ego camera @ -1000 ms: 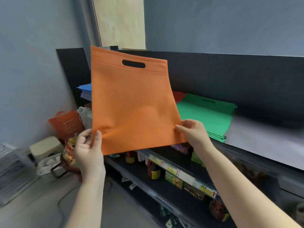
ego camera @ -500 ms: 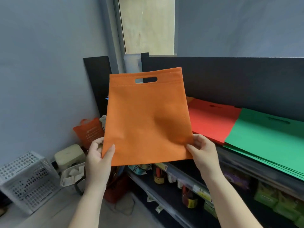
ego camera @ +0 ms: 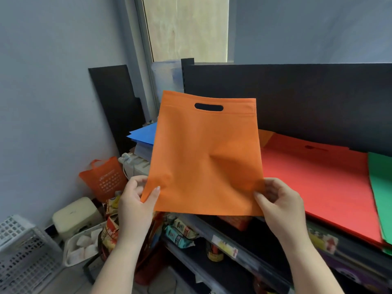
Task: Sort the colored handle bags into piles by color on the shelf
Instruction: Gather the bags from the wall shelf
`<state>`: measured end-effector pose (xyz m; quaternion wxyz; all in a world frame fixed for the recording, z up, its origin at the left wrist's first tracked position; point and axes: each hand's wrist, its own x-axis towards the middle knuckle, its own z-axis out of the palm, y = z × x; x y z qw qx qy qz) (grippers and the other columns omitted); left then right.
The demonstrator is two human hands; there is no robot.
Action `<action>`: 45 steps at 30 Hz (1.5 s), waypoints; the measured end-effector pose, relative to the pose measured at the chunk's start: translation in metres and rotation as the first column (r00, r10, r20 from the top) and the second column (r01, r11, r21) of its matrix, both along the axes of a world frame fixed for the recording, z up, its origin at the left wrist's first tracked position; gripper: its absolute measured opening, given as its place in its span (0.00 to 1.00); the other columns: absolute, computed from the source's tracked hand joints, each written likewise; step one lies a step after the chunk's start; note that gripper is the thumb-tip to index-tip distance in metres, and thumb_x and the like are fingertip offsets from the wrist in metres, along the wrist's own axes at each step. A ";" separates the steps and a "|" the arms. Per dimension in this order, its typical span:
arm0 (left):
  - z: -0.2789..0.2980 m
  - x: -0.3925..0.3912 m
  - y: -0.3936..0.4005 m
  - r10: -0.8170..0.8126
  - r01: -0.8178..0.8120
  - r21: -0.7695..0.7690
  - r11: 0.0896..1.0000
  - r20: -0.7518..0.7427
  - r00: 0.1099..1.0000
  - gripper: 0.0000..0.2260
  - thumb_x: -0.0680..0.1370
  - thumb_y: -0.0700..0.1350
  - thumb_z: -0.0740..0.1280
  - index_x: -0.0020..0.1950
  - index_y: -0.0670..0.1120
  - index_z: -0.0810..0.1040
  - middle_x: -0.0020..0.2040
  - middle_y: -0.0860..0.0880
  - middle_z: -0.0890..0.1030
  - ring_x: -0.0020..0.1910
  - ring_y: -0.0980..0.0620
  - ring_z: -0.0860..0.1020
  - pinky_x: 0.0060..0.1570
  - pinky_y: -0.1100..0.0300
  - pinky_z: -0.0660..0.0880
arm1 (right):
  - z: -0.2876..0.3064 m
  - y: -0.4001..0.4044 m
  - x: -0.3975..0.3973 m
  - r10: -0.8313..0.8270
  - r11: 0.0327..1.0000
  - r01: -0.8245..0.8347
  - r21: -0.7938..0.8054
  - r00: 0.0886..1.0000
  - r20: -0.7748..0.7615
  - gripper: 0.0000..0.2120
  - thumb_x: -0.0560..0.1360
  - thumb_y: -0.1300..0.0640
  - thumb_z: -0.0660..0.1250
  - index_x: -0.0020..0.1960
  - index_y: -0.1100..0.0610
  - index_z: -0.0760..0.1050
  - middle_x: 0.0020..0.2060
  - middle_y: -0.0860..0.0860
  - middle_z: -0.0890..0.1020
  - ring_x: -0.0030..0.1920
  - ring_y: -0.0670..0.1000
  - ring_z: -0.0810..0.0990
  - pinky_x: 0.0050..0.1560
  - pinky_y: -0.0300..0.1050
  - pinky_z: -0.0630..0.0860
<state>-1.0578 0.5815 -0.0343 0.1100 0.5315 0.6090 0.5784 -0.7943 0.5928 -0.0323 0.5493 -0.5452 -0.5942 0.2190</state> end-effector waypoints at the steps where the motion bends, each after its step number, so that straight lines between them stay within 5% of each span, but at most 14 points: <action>1: 0.002 -0.003 0.013 0.002 -0.003 -0.003 1.000 -0.033 0.999 0.11 0.75 0.41 0.70 0.45 0.56 0.71 0.33 0.59 0.80 0.37 0.69 0.78 0.32 0.70 0.72 | 0.001 0.011 -0.003 -0.018 1.000 0.018 0.016 1.000 0.019 0.21 0.71 0.67 0.70 0.42 0.40 0.73 0.38 0.38 0.80 0.41 0.32 0.78 0.39 0.24 0.72; 5: 0.011 -0.014 0.069 -0.023 0.023 0.004 1.000 -0.120 0.993 0.07 0.75 0.42 0.69 0.49 0.49 0.74 0.38 0.61 0.79 0.40 0.70 0.77 0.35 0.71 0.71 | 0.001 0.053 -0.009 -0.106 0.993 0.101 0.056 0.991 0.088 0.17 0.69 0.66 0.73 0.44 0.45 0.74 0.34 0.40 0.79 0.39 0.34 0.77 0.34 0.24 0.69; 12: 0.014 -0.015 0.155 -0.126 0.120 -0.041 0.992 -0.209 0.970 0.10 0.75 0.44 0.70 0.52 0.53 0.72 0.47 0.57 0.78 0.50 0.55 0.77 0.45 0.61 0.73 | 0.001 0.099 -0.011 -0.243 0.966 0.257 -0.014 0.931 0.273 0.10 0.71 0.61 0.72 0.52 0.54 0.79 0.33 0.43 0.78 0.35 0.41 0.76 0.32 0.34 0.70; 19: 0.003 -0.014 0.214 -0.227 0.133 -0.246 0.960 -0.407 0.885 0.14 0.75 0.47 0.70 0.59 0.47 0.75 0.56 0.47 0.79 0.56 0.47 0.77 0.45 0.60 0.68 | 0.003 0.119 -0.021 -0.293 0.896 0.415 -0.155 0.817 0.496 0.19 0.73 0.56 0.70 0.63 0.56 0.75 0.43 0.48 0.79 0.47 0.52 0.77 0.41 0.41 0.68; 24: -0.006 -0.023 0.233 -0.353 0.199 -0.354 0.914 -0.454 0.818 0.20 0.73 0.52 0.71 0.62 0.46 0.74 0.55 0.48 0.78 0.52 0.48 0.76 0.49 0.55 0.71 | 0.005 0.124 -0.023 -0.270 0.840 0.466 -0.278 0.804 0.530 0.28 0.70 0.57 0.70 0.70 0.55 0.69 0.36 0.42 0.73 0.43 0.49 0.72 0.41 0.43 0.66; 27: -0.008 -0.027 0.242 -0.413 0.254 -0.376 0.891 -0.441 0.797 0.22 0.72 0.52 0.71 0.63 0.46 0.73 0.53 0.50 0.76 0.52 0.49 0.75 0.51 0.53 0.72 | 0.010 0.123 -0.026 -0.244 0.833 0.466 -0.299 0.794 0.557 0.25 0.70 0.56 0.70 0.67 0.52 0.73 0.35 0.43 0.73 0.41 0.48 0.73 0.40 0.45 0.70; 31: -0.010 -0.032 0.254 -0.478 0.307 -0.404 0.862 -0.444 0.758 0.23 0.73 0.52 0.70 0.64 0.44 0.72 0.55 0.48 0.75 0.54 0.47 0.74 0.53 0.53 0.70 | 0.011 0.117 -0.031 -0.229 0.863 0.444 -0.242 0.770 0.596 0.16 0.71 0.58 0.70 0.59 0.52 0.78 0.32 0.46 0.75 0.35 0.46 0.74 0.39 0.51 0.75; 35: -0.009 -0.038 0.262 -0.481 0.334 -0.359 0.871 -0.491 0.726 0.25 0.73 0.50 0.71 0.66 0.43 0.71 0.58 0.45 0.74 0.58 0.45 0.72 0.58 0.51 0.67 | 0.011 0.112 -0.039 -0.281 0.885 0.462 -0.062 0.635 0.720 0.05 0.69 0.52 0.74 0.42 0.52 0.81 0.25 0.41 0.70 0.28 0.39 0.68 0.29 0.39 0.63; 39: 0.000 -0.035 0.264 -0.421 0.359 -0.232 0.904 -0.630 0.653 0.21 0.74 0.51 0.69 0.65 0.44 0.73 0.60 0.45 0.75 0.59 0.43 0.70 0.57 0.50 0.63 | 0.016 0.104 -0.049 -0.362 0.867 0.495 0.052 0.555 0.749 0.09 0.70 0.54 0.75 0.33 0.55 0.79 0.21 0.40 0.64 0.23 0.45 0.64 0.28 0.35 0.58; 42: 0.013 -0.016 0.262 -0.458 0.453 -0.203 0.868 -0.678 0.575 0.20 0.76 0.51 0.66 0.66 0.45 0.73 0.61 0.45 0.75 0.60 0.44 0.70 0.57 0.52 0.61 | 0.025 0.095 -0.049 -0.440 0.819 0.560 0.128 0.469 0.766 0.08 0.71 0.54 0.74 0.35 0.56 0.80 0.23 0.40 0.63 0.26 0.51 0.70 0.29 0.35 0.56; 45: 0.027 0.018 0.252 -0.494 0.554 -0.180 0.813 -0.717 0.492 0.21 0.78 0.53 0.63 0.69 0.45 0.70 0.63 0.46 0.73 0.61 0.45 0.69 0.59 0.53 0.61 | 0.039 0.082 -0.036 -0.451 0.771 0.623 0.133 0.386 0.805 0.12 0.74 0.47 0.68 0.51 0.55 0.80 0.35 0.45 0.73 0.43 0.54 0.78 0.35 0.42 0.65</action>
